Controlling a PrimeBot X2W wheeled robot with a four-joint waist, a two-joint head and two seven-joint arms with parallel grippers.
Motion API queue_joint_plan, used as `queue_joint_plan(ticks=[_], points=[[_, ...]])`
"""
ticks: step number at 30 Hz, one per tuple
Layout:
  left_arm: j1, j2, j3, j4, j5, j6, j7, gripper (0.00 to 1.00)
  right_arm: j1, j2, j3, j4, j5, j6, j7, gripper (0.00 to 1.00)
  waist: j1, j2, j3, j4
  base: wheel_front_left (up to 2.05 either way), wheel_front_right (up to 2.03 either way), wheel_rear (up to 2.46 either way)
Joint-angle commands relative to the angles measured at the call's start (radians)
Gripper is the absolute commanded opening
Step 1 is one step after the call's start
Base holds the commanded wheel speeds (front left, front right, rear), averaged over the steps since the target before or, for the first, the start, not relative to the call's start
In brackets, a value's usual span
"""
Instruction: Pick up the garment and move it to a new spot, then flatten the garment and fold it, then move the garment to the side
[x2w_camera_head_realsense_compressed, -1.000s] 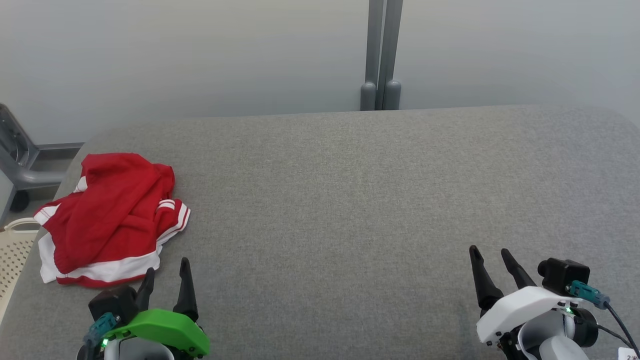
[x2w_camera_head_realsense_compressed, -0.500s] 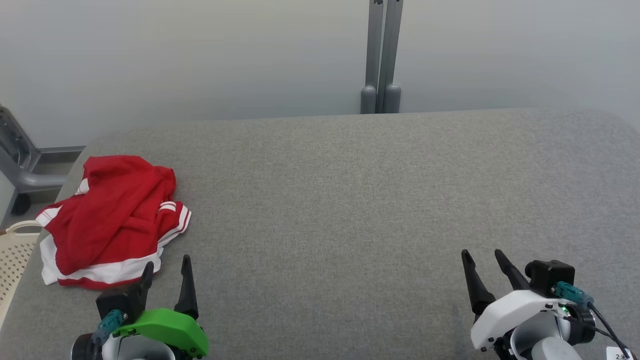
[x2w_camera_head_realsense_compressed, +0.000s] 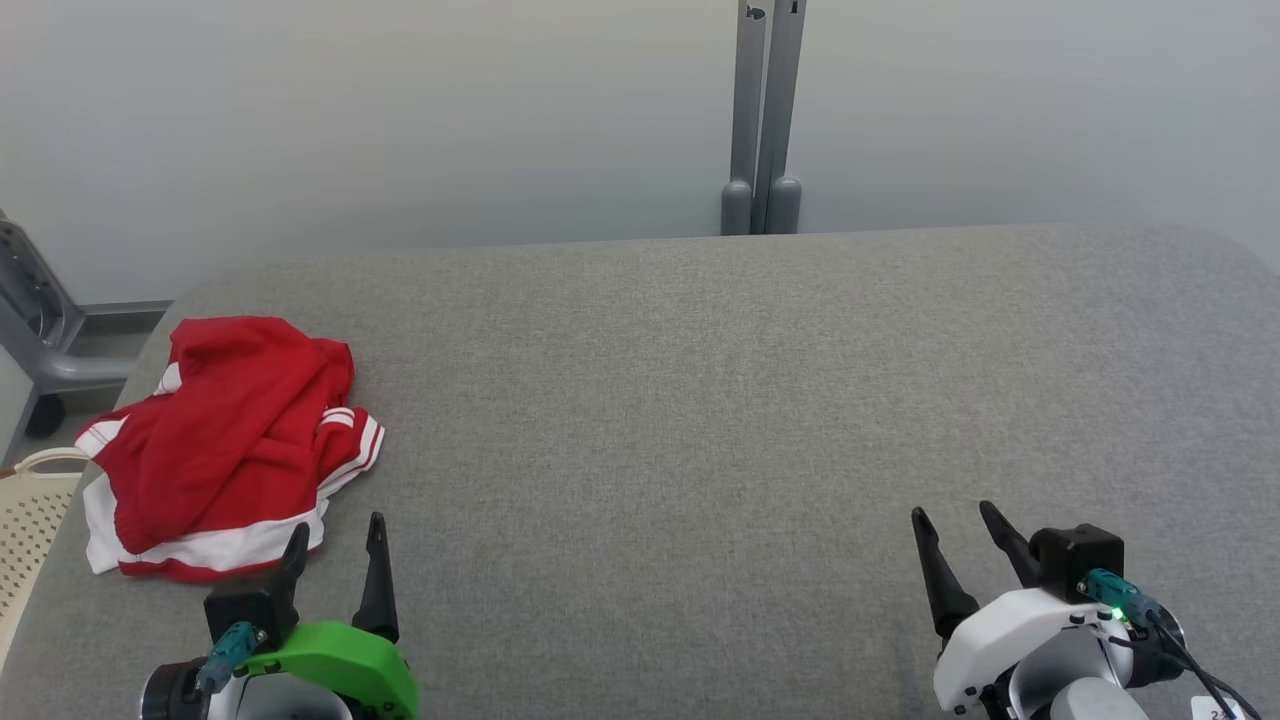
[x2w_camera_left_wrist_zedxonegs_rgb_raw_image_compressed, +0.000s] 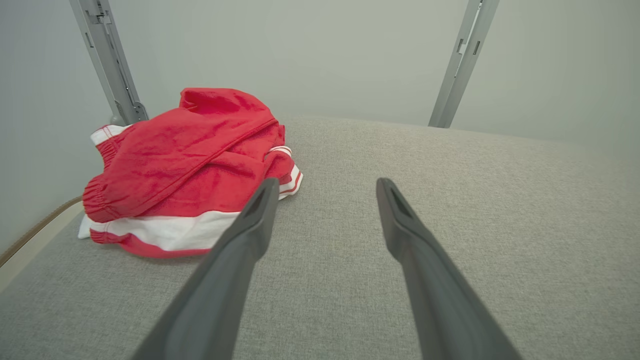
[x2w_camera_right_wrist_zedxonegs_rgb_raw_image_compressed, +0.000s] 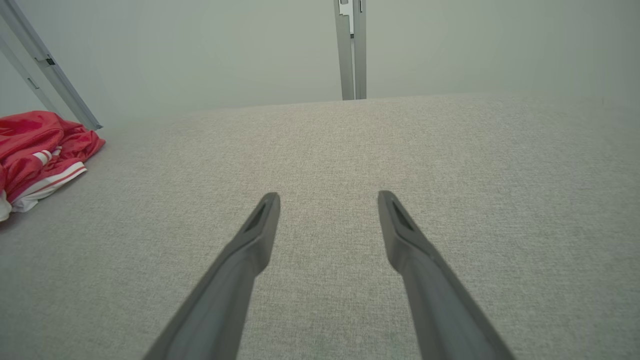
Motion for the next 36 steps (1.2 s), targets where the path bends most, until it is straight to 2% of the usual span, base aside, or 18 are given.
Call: queue_joint_plan(ticks=[1, 11, 29, 36], points=[[0.006, 0.009, -0.001, -0.002, 0.017, 0.001, -0.004, 1.00, -0.006, -0.006, 0.003, 0.003, -0.020, 0.000, -0.009, 1.00, 0.0000, 0.0000, -0.001, 0.000, 0.00, 0.00, 0.00], [0.013, 0.012, -0.002, -0.003, 0.046, 0.008, -0.018, 1.00, -0.012, -0.006, 0.020, 0.022, -0.090, 0.000, -0.022, 1.00, 0.0000, 0.0000, -0.009, 0.000, 0.00, 0.00, 0.00], [0.021, 0.008, 0.006, -0.006, -0.001, 0.010, -0.013, 1.00, -0.015, -0.006, 0.018, 0.029, -0.064, 0.000, -0.034, 1.00, 0.0000, 0.0000, -0.008, 0.007, 0.00, 0.00, 0.00], [0.027, 0.014, 0.004, -0.014, -0.012, 0.008, -0.010, 1.00, -0.009, -0.006, 0.021, 0.030, -0.051, 0.000, -0.039, 1.00, 0.0000, 0.0000, -0.012, 0.032, 0.00, 0.00, 0.00]])
